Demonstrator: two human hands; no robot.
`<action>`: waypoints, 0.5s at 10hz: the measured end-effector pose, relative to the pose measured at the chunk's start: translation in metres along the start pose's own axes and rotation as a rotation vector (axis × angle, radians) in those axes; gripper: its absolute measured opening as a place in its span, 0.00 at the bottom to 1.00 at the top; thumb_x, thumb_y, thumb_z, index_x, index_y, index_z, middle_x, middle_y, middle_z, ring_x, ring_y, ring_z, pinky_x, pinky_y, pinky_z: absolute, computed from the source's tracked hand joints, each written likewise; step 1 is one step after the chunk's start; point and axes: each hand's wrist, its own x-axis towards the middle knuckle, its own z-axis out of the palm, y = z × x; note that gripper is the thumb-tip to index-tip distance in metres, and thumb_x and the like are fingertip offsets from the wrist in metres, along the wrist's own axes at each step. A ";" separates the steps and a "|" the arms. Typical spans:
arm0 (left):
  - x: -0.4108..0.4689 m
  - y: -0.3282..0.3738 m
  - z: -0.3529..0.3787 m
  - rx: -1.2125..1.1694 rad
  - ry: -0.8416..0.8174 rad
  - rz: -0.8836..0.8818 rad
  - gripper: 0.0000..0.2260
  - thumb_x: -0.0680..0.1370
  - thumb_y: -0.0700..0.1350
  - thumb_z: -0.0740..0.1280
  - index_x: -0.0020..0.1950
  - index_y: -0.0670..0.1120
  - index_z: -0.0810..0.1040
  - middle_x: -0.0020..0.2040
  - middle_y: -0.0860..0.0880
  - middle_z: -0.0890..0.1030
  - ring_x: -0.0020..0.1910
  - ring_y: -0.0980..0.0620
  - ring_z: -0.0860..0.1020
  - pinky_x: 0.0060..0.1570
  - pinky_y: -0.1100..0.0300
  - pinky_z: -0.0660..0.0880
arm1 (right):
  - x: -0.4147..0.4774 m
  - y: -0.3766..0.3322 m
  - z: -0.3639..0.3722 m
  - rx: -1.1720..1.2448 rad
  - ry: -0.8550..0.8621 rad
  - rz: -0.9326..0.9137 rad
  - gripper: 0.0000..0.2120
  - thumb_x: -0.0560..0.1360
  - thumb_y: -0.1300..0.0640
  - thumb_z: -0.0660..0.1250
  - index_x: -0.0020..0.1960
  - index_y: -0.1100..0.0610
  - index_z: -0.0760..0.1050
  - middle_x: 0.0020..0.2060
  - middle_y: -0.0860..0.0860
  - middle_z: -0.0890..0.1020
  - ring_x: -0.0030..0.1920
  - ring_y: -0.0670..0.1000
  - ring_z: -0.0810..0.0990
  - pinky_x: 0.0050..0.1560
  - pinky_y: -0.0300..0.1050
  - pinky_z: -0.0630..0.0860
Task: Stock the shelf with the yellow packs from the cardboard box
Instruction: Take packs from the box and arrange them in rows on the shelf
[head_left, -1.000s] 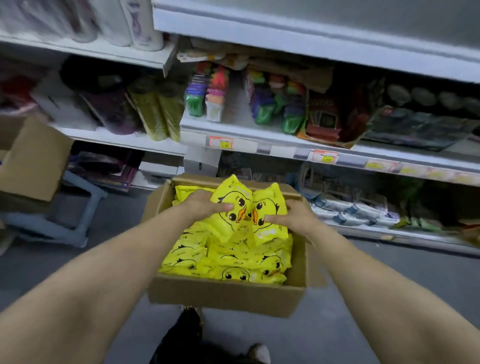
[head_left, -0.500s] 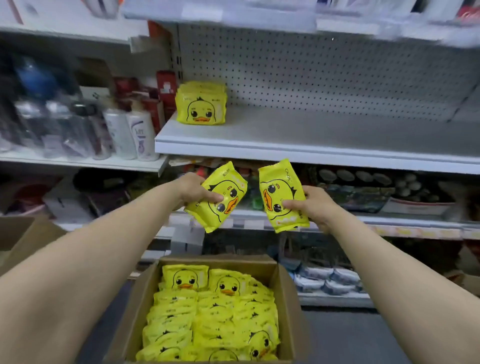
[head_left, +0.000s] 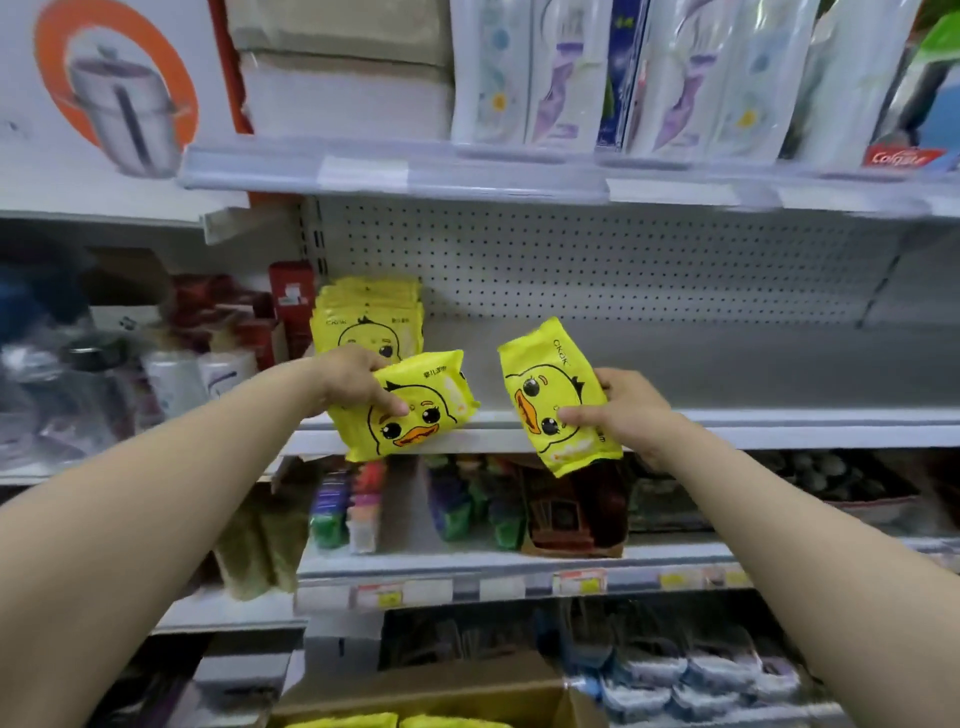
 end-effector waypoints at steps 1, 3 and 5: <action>0.021 0.005 -0.021 0.159 0.061 -0.034 0.25 0.68 0.45 0.80 0.63 0.44 0.79 0.59 0.44 0.81 0.56 0.45 0.79 0.58 0.53 0.76 | 0.036 -0.013 -0.009 -0.046 -0.032 -0.026 0.17 0.68 0.63 0.79 0.55 0.57 0.80 0.46 0.53 0.87 0.45 0.55 0.87 0.50 0.57 0.83; 0.061 0.007 -0.054 0.578 0.008 -0.159 0.37 0.72 0.57 0.75 0.76 0.50 0.65 0.73 0.48 0.69 0.71 0.45 0.68 0.68 0.53 0.67 | 0.095 -0.027 -0.014 -0.262 -0.046 -0.114 0.16 0.67 0.56 0.80 0.52 0.53 0.80 0.45 0.49 0.86 0.45 0.52 0.85 0.46 0.45 0.81; 0.082 0.001 -0.068 0.589 0.028 -0.155 0.31 0.74 0.49 0.74 0.75 0.49 0.67 0.70 0.46 0.73 0.67 0.47 0.73 0.54 0.62 0.68 | 0.127 -0.030 -0.001 -0.448 -0.079 -0.170 0.17 0.68 0.54 0.79 0.54 0.52 0.79 0.48 0.49 0.84 0.49 0.52 0.83 0.48 0.44 0.78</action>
